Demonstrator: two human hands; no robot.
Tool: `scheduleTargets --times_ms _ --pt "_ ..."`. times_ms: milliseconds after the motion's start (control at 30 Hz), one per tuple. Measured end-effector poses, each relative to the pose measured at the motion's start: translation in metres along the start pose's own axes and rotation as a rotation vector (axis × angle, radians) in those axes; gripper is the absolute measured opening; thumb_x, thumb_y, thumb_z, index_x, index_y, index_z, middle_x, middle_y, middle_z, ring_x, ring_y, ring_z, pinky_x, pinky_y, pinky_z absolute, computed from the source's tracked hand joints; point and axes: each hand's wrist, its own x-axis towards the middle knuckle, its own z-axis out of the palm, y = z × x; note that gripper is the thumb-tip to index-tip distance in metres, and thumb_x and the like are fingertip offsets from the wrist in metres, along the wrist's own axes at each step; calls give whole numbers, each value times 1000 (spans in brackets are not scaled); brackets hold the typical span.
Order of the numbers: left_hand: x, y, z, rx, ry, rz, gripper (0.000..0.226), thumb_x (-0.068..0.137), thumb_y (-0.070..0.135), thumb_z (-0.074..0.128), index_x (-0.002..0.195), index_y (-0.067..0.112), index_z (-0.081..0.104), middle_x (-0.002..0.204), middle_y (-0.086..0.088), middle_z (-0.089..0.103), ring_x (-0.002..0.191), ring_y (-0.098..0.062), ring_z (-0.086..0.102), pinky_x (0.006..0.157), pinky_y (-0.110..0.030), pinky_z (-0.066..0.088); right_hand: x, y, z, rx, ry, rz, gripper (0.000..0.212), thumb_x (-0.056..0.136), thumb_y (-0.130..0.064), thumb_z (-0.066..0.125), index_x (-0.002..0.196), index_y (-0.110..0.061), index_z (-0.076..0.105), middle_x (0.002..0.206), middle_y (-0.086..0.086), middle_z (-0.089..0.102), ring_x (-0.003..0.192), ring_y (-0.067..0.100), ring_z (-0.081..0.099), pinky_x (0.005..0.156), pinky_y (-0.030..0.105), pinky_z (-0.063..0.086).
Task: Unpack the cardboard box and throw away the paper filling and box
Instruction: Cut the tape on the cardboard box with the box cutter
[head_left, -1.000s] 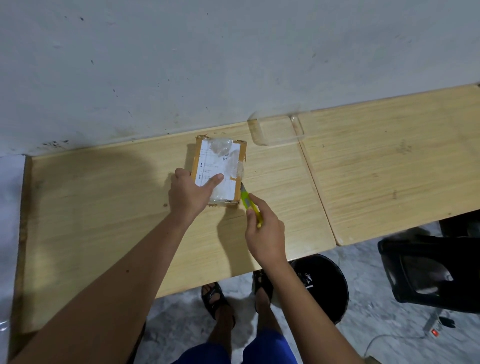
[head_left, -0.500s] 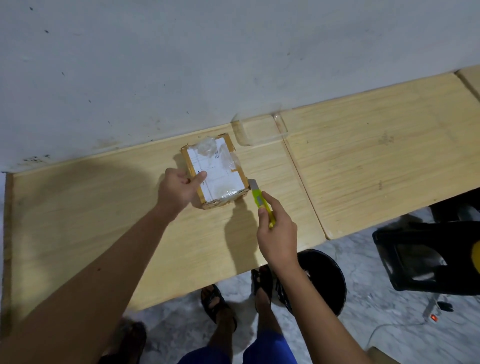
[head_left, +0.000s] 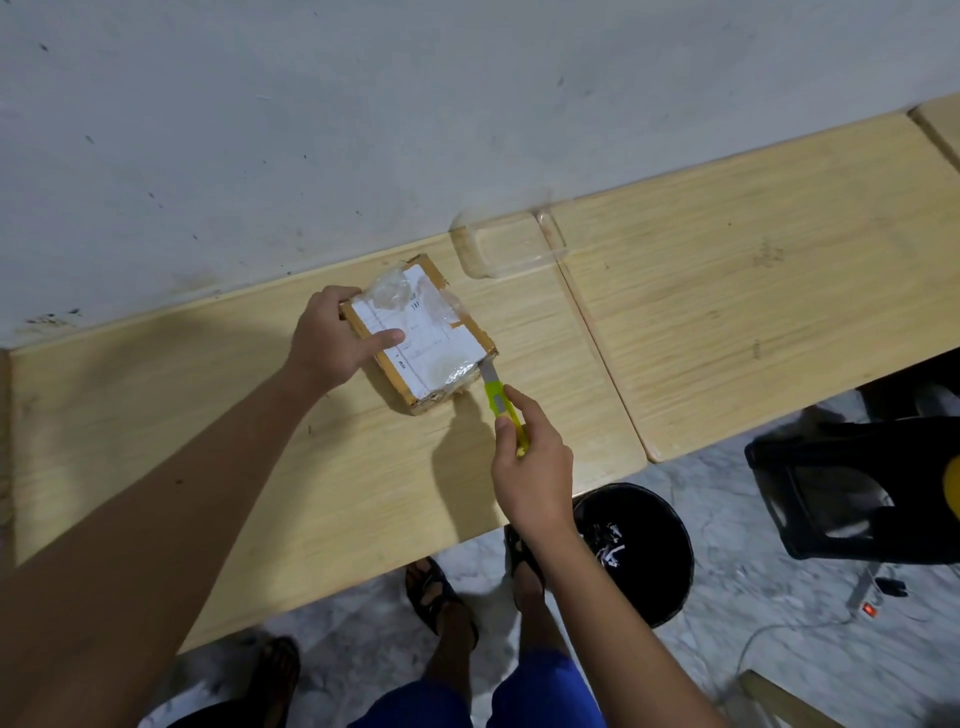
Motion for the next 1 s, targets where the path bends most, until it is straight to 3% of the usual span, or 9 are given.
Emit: scheduleTargets --times_ms 67,133,267,400,500,567,767,1000 --pt "-6 -2 2 38 30 0 87 66 46 94 135 11 54 132 -9 56 117 -23 59 98 -41 53 3 0 0 3 11 7 35 105 -26 49 138 -36 57 87 -22 65 72 4 62 64 16 43" --pt "-11 -5 4 36 46 -6 89 63 51 94 131 12 54 127 -7 56 114 -23 60 97 -44 54 3 0 2 0 23 10 35 105 -26 49 138 -35 57 79 -28 59 68 -1 61 58 6 40" --pt "-18 -7 7 -29 75 -42 91 56 58 93 123 12 54 123 -5 58 112 -23 62 94 -48 57 -9 -3 9 7 40 -9 34 105 -23 49 137 -29 58 78 -26 58 70 -10 60 57 3 39" --pt "-18 -5 8 -46 75 -62 88 56 55 95 121 12 54 124 -6 57 113 -22 61 95 -47 56 -6 -6 19 27 59 16 29 105 -21 49 132 -27 58 80 -13 67 60 5 58 54 18 38" --pt "-20 -6 8 -81 66 -81 85 51 60 92 114 20 51 124 -5 55 112 -22 62 94 -47 57 -14 -7 23 -3 52 10 25 105 -19 48 128 -25 56 80 -15 64 62 1 60 51 12 37" --pt "-22 -7 9 -110 70 -95 88 48 64 89 115 24 48 126 -5 53 113 -22 62 95 -46 57 -21 -7 23 -33 34 -21 23 105 -18 48 126 -24 56 81 -14 64 63 7 62 52 16 36" --pt "-21 1 17 -82 112 -57 68 65 39 96 112 20 50 120 0 45 119 -23 56 101 -45 52 -7 -10 25 -45 51 -3 23 104 -16 48 125 -22 55 76 -7 66 54 1 56 48 9 36" --pt "-22 -1 18 -74 113 -30 69 66 38 96 108 26 43 119 2 41 122 -26 54 103 -48 52 -7 -20 23 -35 8 -18 22 103 -12 48 124 -17 54 70 -8 62 60 -8 58 48 7 36"
